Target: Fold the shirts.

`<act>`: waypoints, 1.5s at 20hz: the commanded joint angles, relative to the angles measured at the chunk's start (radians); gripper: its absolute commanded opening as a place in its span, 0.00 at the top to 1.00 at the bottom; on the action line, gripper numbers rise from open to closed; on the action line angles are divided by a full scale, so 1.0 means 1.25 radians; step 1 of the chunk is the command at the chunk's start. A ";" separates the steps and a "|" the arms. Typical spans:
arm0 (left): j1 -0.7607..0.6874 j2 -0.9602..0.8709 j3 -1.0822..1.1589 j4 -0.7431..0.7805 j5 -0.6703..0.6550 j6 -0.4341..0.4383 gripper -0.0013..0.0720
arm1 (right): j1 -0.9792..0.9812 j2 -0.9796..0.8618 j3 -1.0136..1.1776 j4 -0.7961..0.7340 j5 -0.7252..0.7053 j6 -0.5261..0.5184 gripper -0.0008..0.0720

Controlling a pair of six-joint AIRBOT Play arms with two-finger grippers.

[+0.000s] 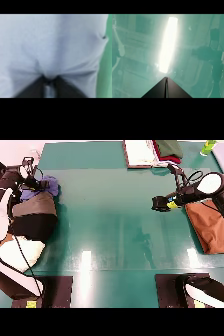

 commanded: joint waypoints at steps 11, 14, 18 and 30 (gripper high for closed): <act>-0.191 0.364 0.289 -0.014 -0.143 0.116 0.94 | 0.000 0.000 0.375 -0.007 0.011 -0.028 0.96; -0.316 0.445 0.289 -0.019 -0.247 0.116 0.94 | 0.000 0.000 0.494 -0.035 0.015 -0.027 0.96; -0.508 0.454 0.237 -0.019 -0.345 0.110 0.94 | 0.000 0.000 0.607 -0.091 0.022 -0.027 0.96; -0.761 0.256 -0.039 -0.155 -0.159 0.075 0.30 | 0.000 0.002 0.598 -0.089 0.081 -0.027 0.96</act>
